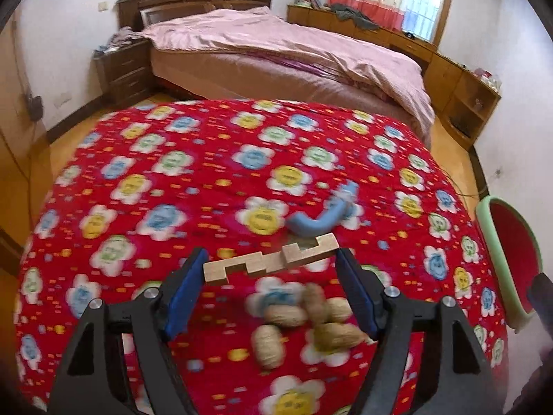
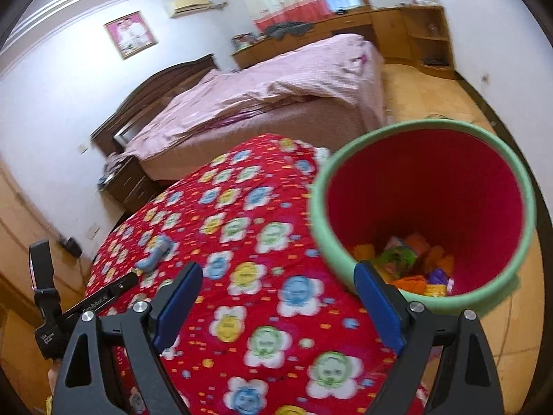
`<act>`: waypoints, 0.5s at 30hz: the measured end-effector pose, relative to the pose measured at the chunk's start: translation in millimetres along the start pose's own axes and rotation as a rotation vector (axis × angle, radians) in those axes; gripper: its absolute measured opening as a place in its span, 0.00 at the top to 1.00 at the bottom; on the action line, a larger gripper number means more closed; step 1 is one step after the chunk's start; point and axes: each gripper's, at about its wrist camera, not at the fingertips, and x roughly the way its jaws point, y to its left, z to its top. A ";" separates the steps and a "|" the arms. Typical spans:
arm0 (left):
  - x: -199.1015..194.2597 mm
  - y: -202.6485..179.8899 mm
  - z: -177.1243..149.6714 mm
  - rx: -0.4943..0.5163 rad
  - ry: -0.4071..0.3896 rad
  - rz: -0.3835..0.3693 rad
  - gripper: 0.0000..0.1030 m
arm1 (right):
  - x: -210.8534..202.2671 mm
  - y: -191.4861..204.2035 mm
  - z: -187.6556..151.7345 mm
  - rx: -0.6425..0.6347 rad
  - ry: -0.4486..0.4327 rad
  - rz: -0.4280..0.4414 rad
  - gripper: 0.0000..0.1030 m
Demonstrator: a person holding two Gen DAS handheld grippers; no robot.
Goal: Collect trash
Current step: 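Move both tools back over the wooden block and blue toy on the quilt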
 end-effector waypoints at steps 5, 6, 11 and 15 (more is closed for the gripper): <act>-7.1 30.7 -0.2 -0.047 -0.014 0.045 0.27 | 17.0 33.4 0.1 -0.079 0.029 0.038 0.05; -8.3 37.4 -0.1 -0.058 -0.016 0.056 0.27 | 21.7 41.1 0.3 -0.096 0.037 0.045 0.05; -7.1 60.4 0.3 -0.096 -0.026 0.096 0.27 | 43.9 76.0 -1.0 -0.164 0.074 0.075 0.05; -4.3 76.2 0.7 -0.136 -0.033 0.116 0.27 | 66.4 104.1 -2.0 -0.221 0.119 0.124 0.01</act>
